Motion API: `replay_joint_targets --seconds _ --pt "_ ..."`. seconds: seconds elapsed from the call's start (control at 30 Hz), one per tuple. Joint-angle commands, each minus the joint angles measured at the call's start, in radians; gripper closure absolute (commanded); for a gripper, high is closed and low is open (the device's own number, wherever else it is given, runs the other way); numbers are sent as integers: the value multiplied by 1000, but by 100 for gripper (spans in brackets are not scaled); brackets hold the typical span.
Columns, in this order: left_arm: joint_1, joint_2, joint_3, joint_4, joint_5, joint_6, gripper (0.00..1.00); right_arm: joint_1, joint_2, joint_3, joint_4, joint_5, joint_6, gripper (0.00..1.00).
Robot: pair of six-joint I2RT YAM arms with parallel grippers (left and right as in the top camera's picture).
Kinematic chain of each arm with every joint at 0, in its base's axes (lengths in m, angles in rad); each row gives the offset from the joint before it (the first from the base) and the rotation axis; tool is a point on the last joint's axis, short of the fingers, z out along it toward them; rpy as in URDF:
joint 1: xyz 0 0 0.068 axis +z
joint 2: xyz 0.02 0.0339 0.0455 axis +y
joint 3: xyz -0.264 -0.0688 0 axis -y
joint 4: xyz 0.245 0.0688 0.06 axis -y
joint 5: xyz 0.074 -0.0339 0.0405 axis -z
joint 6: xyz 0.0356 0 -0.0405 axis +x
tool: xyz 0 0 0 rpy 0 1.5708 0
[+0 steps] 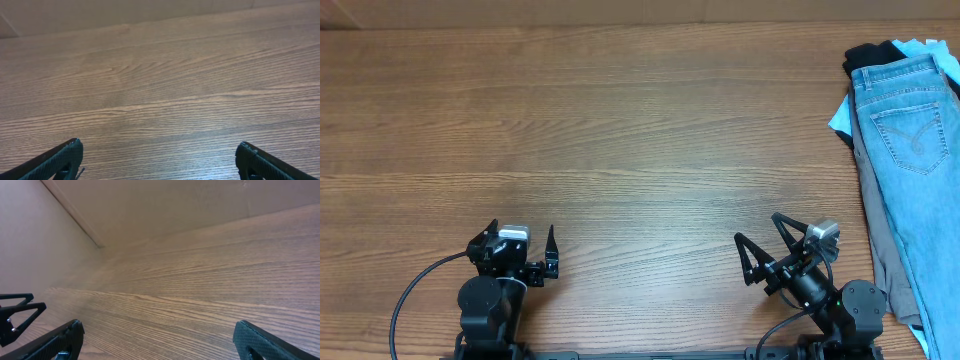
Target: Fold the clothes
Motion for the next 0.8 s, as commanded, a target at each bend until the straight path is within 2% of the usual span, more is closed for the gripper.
replay_joint_targets --seconds 0.0,0.07,0.13,0.23,0.37,0.4,0.53,0.7,0.77 --pt "-2 -2 2 -12 -14 -10 0 -4 -9 -3 5 -5 4 0" --pt "-2 -2 2 -13 -14 -10 0 -4 -9 -3 59 0 6 0" --pt "-2 -2 2 -12 -14 -9 0 -4 -9 -3 116 -80 88 0" --pt "-2 -2 2 -12 -14 -9 0 -4 -9 -3 85 -318 336 0" --pt "-2 -2 2 -13 -14 -9 0 -4 -9 -3 100 -296 621 0" --pt "-2 -2 2 -12 -14 -9 0 -4 -9 -3 114 -285 643 0" --pt "-2 -2 2 -12 -14 -9 0 -4 -9 1 380 -268 659 0" --pt "-2 -2 2 -13 -14 -10 0 -4 10 83 392 -105 650 0" --pt "-2 -2 2 -12 -14 -9 0 -4 42 122 392 -58 600 0"
